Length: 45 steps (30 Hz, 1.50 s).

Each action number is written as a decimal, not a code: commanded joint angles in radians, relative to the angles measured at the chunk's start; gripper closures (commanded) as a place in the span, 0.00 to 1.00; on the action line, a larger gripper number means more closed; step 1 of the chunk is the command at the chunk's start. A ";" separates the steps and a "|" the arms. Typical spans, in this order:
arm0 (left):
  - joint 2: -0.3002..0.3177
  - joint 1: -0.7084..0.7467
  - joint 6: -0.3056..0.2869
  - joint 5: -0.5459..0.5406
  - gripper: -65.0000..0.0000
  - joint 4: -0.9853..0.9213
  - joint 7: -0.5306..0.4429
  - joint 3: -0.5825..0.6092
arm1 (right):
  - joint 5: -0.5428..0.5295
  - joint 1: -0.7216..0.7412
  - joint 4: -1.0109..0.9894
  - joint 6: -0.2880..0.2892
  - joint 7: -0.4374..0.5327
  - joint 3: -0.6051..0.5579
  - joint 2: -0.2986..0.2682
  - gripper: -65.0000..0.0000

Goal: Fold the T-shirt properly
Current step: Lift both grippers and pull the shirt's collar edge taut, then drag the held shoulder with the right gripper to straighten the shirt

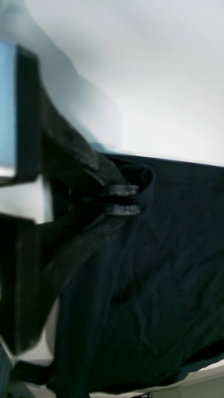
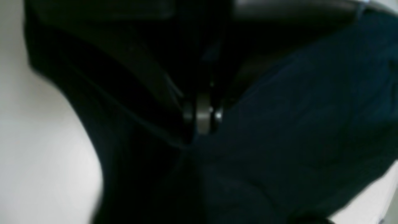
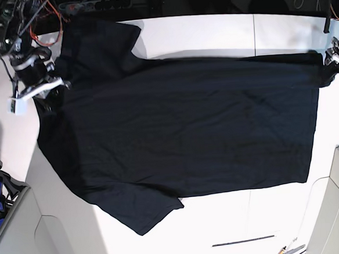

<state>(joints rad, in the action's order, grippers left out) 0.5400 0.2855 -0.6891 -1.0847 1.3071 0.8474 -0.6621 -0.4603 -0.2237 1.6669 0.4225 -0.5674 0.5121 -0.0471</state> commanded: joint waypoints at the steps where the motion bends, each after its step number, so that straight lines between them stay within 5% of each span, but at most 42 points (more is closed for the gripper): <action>1: 0.025 -0.006 -0.009 -0.008 1.00 0.014 -0.029 -0.010 | -0.001 0.023 0.005 0.003 0.039 0.002 -0.009 1.00; 17: 0.025 -0.005 -0.009 0.017 0.98 0.014 -0.051 -0.010 | 0.027 0.071 -0.038 0.004 0.048 0.002 -0.008 1.00; 20: 0.025 -0.005 -0.009 0.016 0.70 0.014 -0.051 -0.010 | 0.026 0.071 -0.038 0.004 0.048 0.002 -0.008 0.66; 22: 0.026 -0.005 -0.009 0.016 0.59 0.014 -0.051 -0.010 | 0.009 0.071 -0.038 0.004 0.048 0.002 -0.009 0.55; 30: 0.026 -0.005 -0.009 -0.006 0.58 0.014 -0.050 -0.021 | -0.019 0.062 0.039 0.005 -0.040 0.017 -0.009 0.55; 37: 0.026 -0.005 -0.009 -0.010 0.58 0.014 -0.036 -0.041 | -0.060 0.055 0.198 0.000 -0.344 0.060 -0.008 0.55; 45: 0.026 -0.005 -0.009 0.002 0.58 0.014 -0.035 -0.040 | -0.106 -0.149 0.326 0.000 -0.357 0.063 -0.008 0.55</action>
<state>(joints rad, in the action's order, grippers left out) 0.5400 0.2852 -0.6891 -1.0660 1.3067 0.8261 -0.6933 -0.5480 -0.3756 1.9743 0.4194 -0.9443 0.5701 -0.0471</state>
